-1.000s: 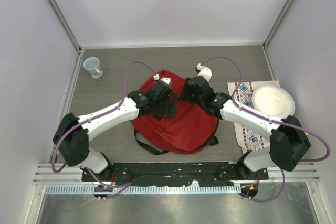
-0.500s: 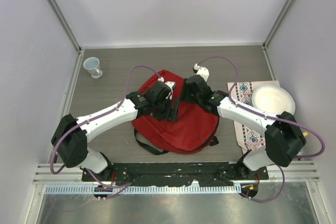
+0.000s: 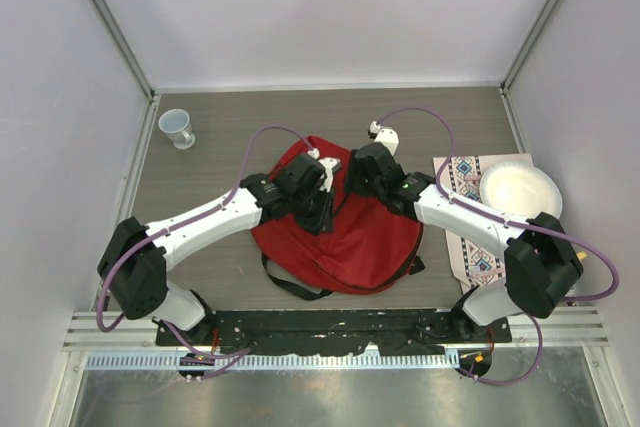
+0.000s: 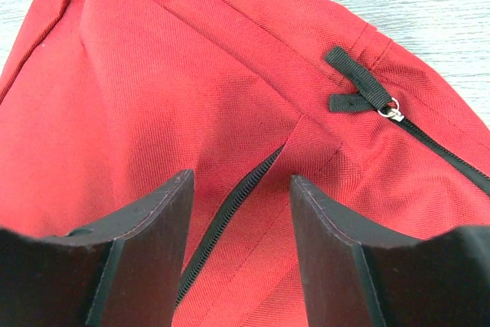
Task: Pack the student bag
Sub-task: Place the stationery in the student bag.
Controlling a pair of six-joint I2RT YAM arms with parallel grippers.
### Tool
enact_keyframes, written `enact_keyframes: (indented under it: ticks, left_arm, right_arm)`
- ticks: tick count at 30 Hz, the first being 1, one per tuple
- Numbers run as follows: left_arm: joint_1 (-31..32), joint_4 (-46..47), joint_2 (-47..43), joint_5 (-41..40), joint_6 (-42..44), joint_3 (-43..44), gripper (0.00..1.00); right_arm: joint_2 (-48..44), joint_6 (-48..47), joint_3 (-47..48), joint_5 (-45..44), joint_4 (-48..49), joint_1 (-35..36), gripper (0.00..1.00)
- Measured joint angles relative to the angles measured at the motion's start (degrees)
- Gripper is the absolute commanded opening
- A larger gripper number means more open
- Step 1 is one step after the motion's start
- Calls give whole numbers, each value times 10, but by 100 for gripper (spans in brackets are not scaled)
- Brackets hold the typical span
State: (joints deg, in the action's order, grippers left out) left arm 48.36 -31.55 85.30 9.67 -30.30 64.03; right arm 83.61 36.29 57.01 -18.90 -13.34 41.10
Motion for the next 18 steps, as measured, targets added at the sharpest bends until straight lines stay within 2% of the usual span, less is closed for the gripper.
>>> enact_keyframes:
  ticks: [2,5,13,18]
  left_arm:
    - [0,0,0,9,10,0,5]
    - [0,-1,-1,11,13,0,5]
    - [0,25,-52,20,24,-28,23]
    - [0,39,-64,59,37,-30,29]
  right_arm:
    - [0,-1,0,2,0,0,58]
    - [0,-2,0,6,0,0,59]
    - [3,-13,0,18,0,-1,55]
    - [22,-26,1,9,-14,-2,54]
